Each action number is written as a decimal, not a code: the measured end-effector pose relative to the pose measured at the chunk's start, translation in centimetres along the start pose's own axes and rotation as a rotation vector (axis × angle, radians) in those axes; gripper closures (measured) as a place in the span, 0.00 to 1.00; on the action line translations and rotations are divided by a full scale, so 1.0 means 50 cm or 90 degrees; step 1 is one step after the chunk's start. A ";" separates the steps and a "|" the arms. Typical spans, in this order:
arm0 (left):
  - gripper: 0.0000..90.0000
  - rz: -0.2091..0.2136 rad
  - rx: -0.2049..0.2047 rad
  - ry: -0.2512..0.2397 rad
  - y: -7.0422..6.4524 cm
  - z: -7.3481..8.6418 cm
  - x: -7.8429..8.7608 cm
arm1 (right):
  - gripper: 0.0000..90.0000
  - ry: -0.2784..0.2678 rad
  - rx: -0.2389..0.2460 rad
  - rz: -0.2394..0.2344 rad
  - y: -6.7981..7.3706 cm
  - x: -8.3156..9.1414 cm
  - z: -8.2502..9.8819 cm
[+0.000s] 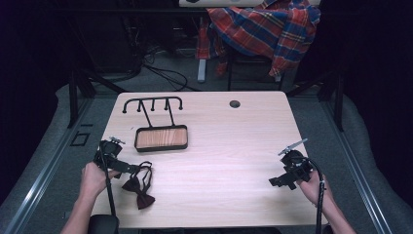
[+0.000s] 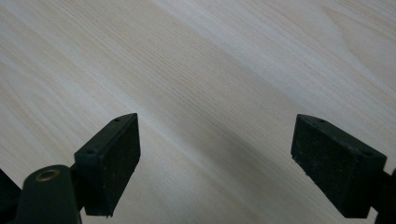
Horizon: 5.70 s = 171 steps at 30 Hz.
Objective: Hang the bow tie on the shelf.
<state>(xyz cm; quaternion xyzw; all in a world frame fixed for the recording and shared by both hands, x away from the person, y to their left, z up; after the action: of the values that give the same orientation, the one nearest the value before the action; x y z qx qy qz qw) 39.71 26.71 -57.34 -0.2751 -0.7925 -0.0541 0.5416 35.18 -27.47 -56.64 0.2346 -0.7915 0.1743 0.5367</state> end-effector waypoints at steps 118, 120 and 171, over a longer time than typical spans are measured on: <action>0.99 -0.045 -0.212 0.142 -0.066 -0.018 -0.080 | 0.17 0.015 0.048 -0.014 0.033 -0.027 -0.042; 0.99 -0.043 -0.211 0.129 -0.069 -0.020 -0.074 | 0.17 0.014 0.043 -0.017 0.033 -0.027 -0.042; 0.99 -0.100 -0.167 -0.116 -0.079 -0.056 0.081 | 0.17 0.024 0.061 -0.001 0.038 -0.028 -0.041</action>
<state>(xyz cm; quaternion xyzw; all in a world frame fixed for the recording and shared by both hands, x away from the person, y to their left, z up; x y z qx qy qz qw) 39.02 23.84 -51.79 -0.2846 -0.8434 -0.1744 0.4211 36.13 -24.55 -57.24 0.2575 -0.7718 0.2163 0.5396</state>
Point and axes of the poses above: each handheld gripper's, and its own axes: x roughly backward along the jaws, z roughly out of its underside, y roughly to its left, the point moved 6 cm from there along -x, roughly forward along the jaws, and after that the axes turned 8 degrees about z, right-handed, at the moved point
